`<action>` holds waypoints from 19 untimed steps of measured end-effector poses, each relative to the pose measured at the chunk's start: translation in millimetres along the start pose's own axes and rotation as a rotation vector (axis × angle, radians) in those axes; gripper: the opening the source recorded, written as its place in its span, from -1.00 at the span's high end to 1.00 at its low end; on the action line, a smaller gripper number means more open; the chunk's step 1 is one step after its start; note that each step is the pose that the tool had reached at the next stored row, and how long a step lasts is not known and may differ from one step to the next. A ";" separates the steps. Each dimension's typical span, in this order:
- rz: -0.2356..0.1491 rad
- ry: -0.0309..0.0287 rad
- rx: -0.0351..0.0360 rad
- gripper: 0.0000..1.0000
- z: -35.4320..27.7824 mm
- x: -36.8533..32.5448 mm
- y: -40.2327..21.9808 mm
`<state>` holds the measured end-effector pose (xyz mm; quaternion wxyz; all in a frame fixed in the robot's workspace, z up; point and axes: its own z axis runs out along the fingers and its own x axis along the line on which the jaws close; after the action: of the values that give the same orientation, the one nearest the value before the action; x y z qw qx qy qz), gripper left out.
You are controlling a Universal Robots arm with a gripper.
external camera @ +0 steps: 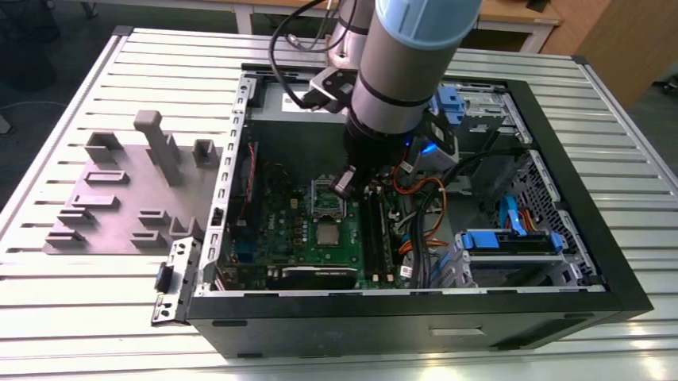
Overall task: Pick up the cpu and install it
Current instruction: 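Close the cpu cover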
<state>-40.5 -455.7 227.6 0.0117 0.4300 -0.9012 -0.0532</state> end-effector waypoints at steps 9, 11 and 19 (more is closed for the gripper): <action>-0.014 -0.0004 -0.0018 0.79 4.6 -9.7 3.6; -0.015 -0.0015 -0.0028 0.79 5.5 -11.8 4.6; -0.024 -0.0028 -0.0049 0.79 8.3 -20.5 3.2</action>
<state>-30.6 -437.0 220.2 0.0108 0.4406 -0.8959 -0.0561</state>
